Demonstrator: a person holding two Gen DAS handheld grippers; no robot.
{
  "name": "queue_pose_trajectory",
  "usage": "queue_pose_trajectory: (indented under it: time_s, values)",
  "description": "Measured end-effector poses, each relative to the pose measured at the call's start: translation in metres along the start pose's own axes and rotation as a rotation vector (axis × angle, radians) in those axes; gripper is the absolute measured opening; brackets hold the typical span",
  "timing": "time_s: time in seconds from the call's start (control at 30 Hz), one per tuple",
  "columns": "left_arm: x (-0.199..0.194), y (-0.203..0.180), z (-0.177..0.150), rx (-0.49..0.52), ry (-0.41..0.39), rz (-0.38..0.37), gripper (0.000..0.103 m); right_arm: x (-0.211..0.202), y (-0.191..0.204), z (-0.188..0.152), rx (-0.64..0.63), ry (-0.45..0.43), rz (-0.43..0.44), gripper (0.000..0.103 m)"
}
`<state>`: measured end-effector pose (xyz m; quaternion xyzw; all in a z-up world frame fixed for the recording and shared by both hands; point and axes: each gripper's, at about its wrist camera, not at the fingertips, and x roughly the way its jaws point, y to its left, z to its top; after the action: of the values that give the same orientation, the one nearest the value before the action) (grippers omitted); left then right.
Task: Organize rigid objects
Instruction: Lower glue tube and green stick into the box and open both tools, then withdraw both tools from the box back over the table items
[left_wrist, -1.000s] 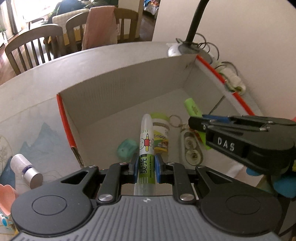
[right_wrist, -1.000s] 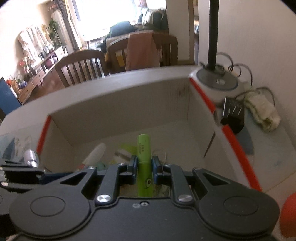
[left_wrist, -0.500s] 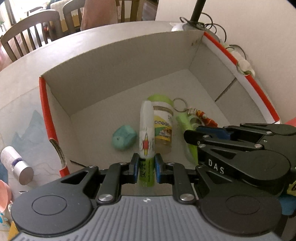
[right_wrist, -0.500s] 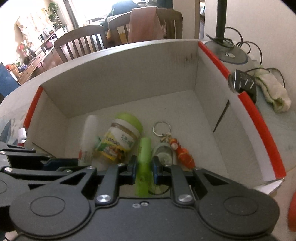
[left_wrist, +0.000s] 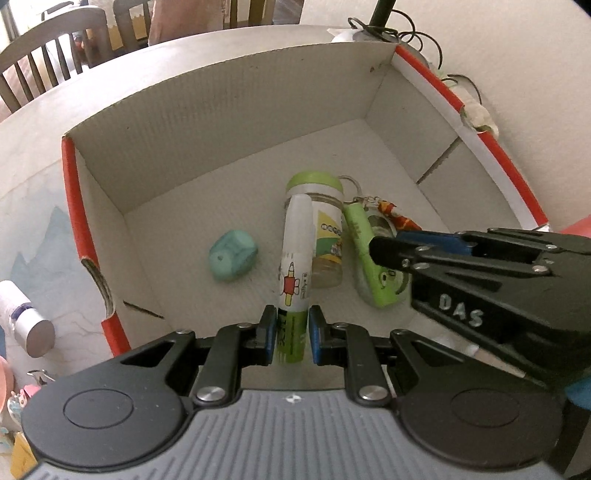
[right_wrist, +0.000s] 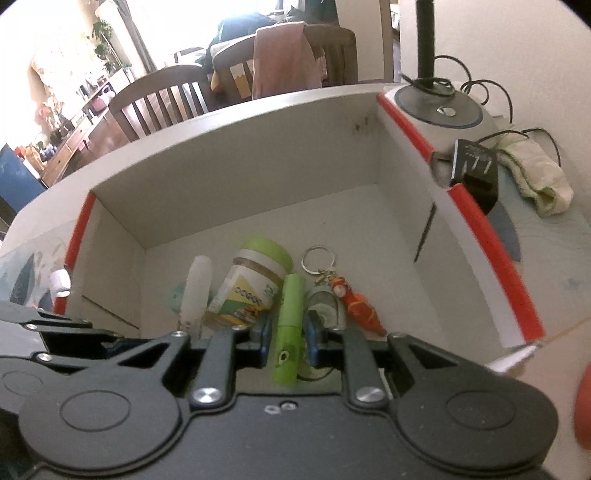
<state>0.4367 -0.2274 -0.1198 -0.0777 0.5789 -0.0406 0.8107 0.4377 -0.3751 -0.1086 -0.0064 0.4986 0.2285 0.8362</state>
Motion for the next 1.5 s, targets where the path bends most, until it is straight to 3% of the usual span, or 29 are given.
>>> queue_pose_trajectory:
  time_s: [0.37, 0.63, 1.03, 1.23, 1.5]
  values:
    - [-0.029, 0.002, -0.017, 0.005, -0.067, -0.076, 0.018, -0.042, 0.007, 0.0, 0.021, -0.073, 0.046, 0.023]
    - [-0.073, 0.004, -0.033, 0.046, -0.209, -0.089, 0.018, -0.076, 0.035, -0.009, -0.015, -0.15, 0.076, 0.026]
    - [-0.139, 0.038, -0.067, 0.059, -0.362, -0.097, 0.018, -0.105, 0.077, -0.033, -0.021, -0.239, 0.095, 0.049]
    - [-0.155, 0.064, -0.088, 0.05, -0.392, -0.11, 0.018, -0.113, 0.109, -0.046, -0.034, -0.26, 0.107, 0.052]
    - [-0.177, 0.102, -0.118, 0.051, -0.414, -0.107, 0.018, -0.118, 0.158, -0.064, -0.059, -0.292, 0.122, 0.064]
